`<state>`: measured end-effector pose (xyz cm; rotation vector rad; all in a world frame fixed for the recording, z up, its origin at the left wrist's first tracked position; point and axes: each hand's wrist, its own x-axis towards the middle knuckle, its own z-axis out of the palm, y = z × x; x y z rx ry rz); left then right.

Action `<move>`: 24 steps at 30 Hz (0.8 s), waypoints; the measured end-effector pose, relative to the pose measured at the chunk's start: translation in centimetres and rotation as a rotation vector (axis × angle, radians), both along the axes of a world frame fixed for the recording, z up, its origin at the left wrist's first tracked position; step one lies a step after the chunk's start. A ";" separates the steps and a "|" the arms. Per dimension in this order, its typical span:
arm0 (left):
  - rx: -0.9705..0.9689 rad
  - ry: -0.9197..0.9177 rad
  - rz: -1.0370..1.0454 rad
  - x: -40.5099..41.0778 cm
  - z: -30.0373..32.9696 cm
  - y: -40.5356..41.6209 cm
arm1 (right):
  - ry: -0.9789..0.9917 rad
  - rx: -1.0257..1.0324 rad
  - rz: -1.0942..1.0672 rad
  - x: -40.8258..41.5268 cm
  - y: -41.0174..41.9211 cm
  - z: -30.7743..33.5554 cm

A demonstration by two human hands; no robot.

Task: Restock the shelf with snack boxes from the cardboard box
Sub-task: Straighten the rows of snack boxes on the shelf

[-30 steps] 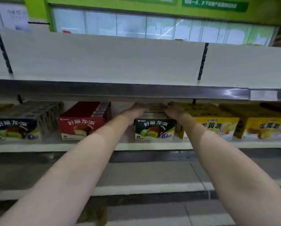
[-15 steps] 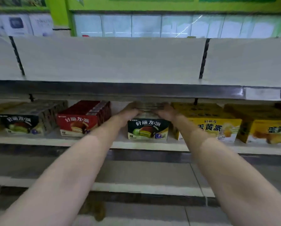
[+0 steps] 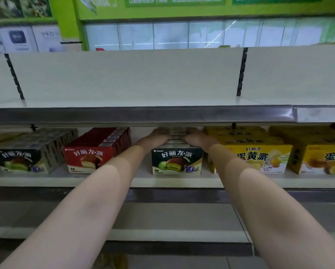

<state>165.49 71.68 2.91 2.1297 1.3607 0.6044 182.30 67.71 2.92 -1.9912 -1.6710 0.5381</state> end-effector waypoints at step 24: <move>-0.138 0.154 -0.170 -2.4 2.4 -0.3 | -0.058 -0.246 0.193 1.0 -2.1 3.1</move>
